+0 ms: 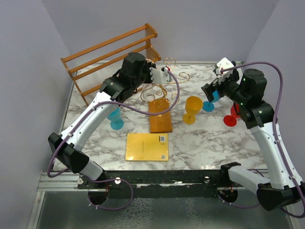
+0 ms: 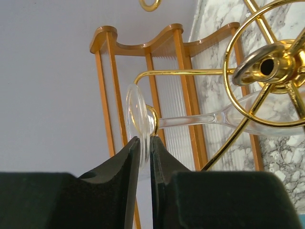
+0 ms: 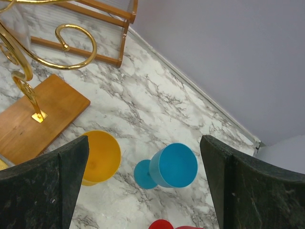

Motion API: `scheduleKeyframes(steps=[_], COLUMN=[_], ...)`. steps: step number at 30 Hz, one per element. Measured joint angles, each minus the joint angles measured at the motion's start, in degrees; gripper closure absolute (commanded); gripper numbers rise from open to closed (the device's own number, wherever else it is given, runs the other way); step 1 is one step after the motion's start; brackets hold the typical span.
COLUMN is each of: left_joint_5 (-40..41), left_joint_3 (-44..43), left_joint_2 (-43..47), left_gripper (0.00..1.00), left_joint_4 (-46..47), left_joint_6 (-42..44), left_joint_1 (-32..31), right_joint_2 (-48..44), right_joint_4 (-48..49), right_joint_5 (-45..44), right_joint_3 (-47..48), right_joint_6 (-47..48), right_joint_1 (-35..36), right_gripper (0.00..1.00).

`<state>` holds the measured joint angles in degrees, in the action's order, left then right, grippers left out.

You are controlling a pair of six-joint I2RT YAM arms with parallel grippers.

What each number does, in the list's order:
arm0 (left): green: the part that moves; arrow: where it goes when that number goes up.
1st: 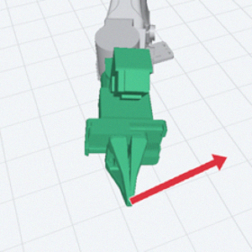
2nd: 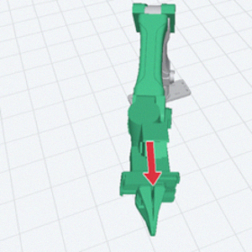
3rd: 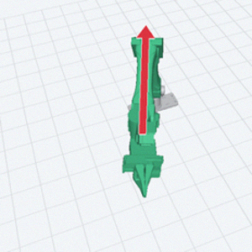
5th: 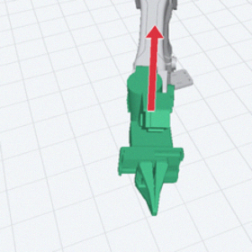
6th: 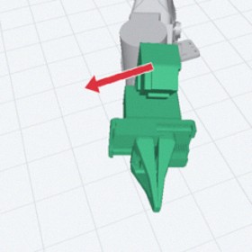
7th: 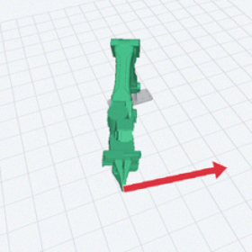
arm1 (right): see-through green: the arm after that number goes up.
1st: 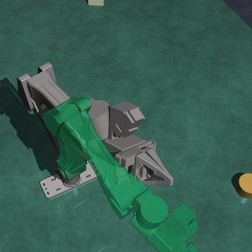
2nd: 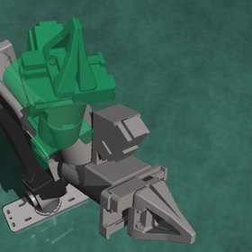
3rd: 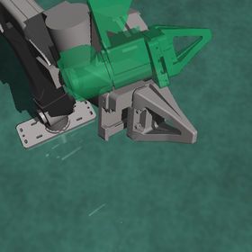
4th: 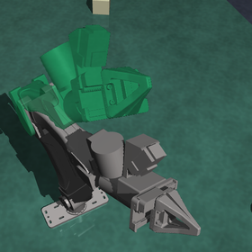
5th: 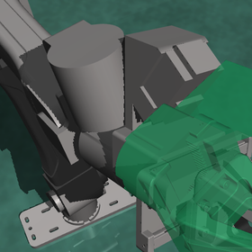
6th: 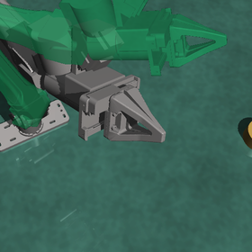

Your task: Place the wine glass upside down on the wine glass rack

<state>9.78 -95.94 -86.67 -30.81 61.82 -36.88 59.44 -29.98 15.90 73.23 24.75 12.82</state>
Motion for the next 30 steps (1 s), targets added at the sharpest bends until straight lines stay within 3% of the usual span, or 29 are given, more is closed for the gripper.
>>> scheduleKeyframes(steps=[5, 21, 24, 30], left_joint_5=[-1.01, -7.93, -10.12, -14.99], left_joint_3=[0.00, -2.05, -3.76, -6.60], left_joint_2=[0.09, 2.49, 2.95, 4.48], left_gripper=[0.68, 0.43, 0.37, 0.15], left_joint_4=[-1.03, -5.44, -7.48, -11.61], left_joint_6=[-0.61, -4.50, -5.86, -8.66], left_joint_1=[0.00, 0.00, 0.00, 0.00], right_joint_2=[0.17, 3.54, 5.66, 11.45], right_joint_4=[-0.02, -2.16, -2.84, -3.54], right_joint_5=[-0.57, -1.73, -1.70, -1.70], right_joint_3=[-1.31, -3.82, -4.85, -5.27], right_joint_6=[0.42, 0.63, 0.59, 0.20], right_joint_1=[0.00, 0.00, 0.00, 0.00], right_gripper=[0.00, 0.00, 0.04, 0.19])
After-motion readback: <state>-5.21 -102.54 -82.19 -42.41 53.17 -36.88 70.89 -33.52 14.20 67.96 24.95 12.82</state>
